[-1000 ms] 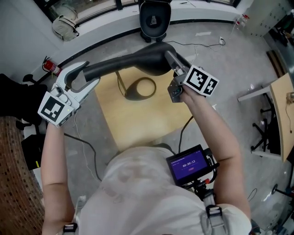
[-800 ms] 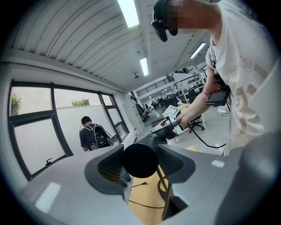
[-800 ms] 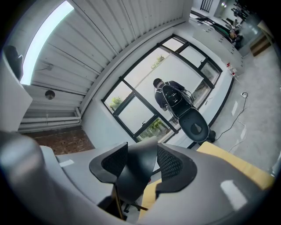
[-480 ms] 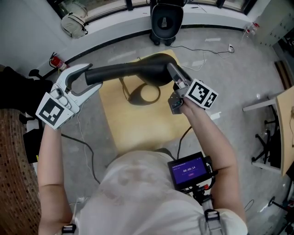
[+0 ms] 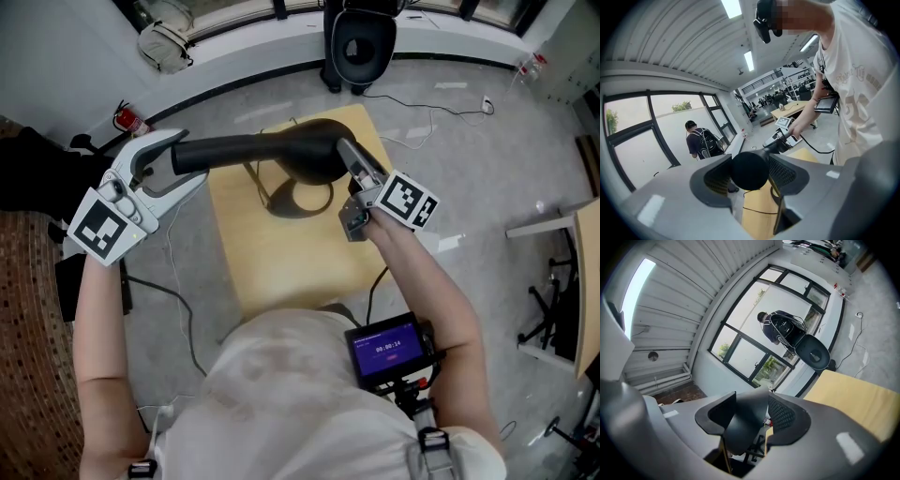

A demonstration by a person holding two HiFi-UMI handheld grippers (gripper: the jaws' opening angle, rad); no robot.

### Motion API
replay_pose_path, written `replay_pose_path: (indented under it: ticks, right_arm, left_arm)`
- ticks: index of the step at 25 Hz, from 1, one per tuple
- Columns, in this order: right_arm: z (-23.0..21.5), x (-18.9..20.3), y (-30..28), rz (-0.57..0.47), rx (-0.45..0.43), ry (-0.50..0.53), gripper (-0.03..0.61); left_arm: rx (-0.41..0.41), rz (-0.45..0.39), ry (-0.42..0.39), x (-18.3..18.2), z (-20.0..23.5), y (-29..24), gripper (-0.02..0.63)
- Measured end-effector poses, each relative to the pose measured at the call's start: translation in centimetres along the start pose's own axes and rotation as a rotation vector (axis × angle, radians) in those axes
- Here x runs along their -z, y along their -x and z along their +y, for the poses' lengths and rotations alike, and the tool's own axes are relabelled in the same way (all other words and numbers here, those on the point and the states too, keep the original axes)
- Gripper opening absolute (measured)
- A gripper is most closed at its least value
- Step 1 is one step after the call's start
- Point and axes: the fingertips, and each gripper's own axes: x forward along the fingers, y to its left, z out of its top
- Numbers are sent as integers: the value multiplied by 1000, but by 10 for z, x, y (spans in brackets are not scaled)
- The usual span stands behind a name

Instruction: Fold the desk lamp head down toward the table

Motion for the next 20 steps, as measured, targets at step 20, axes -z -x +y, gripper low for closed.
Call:
replay_pose_path:
  ticks: [20]
  right_arm:
    - [-19, 33, -22, 101, -69, -179, 221]
  left_arm:
    - [-9, 93, -22, -20, 12, -14, 261]
